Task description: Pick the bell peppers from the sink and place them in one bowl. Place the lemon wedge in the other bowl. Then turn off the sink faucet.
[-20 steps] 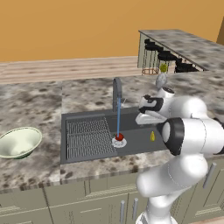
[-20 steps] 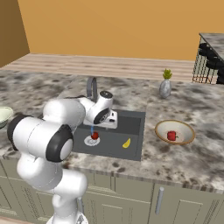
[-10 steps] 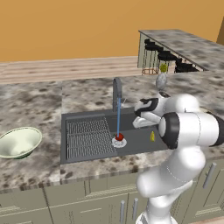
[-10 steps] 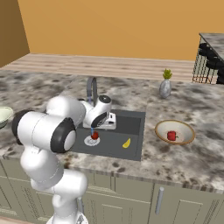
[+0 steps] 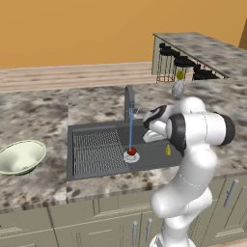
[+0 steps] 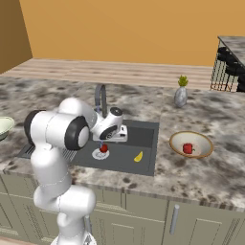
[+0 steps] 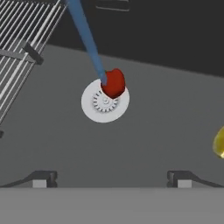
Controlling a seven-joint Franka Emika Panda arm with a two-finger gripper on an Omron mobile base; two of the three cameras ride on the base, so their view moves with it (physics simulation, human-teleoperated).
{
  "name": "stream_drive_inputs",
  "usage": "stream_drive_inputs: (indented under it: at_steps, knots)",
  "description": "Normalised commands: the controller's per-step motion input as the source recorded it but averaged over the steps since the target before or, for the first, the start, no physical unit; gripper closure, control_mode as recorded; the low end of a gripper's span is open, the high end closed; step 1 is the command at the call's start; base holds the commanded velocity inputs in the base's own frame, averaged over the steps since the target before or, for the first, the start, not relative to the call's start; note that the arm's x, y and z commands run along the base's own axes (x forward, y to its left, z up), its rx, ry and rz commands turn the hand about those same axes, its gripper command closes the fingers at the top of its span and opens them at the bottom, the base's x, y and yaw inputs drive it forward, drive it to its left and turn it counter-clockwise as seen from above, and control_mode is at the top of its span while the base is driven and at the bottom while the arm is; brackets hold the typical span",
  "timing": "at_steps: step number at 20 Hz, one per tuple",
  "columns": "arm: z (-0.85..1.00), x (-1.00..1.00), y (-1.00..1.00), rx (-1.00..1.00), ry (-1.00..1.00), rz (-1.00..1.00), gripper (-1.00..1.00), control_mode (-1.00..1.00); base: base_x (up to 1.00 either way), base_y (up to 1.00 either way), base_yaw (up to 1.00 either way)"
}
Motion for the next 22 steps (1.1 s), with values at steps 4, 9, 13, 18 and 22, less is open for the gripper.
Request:
stream_drive_inputs:
  at_steps: [4, 9, 13, 18, 22]
  knots:
    - [-0.15, 0.36, 0.23, 0.0, -0.03, 0.0, -1.0, -1.0, 0.0, 0.0, 0.0]
    - [-0.35, 0.27, 0.18, 0.0, -0.03, 0.0, -1.0, -1.0, 0.0, 0.0, 0.0]
    - [-0.35, 0.36, 0.16, 0.0, -0.01, 0.0, -1.0, -1.0, 0.0, 0.0, 0.0]
    - [-0.27, 0.35, 0.04, 0.0, 0.0, 0.0, -1.0, -1.0, 0.0, 0.0, 0.0]
    - [-0.25, 0.3, 0.03, 0.0, 0.0, 0.0, -1.0, -1.0, 0.0, 0.0, 0.0]
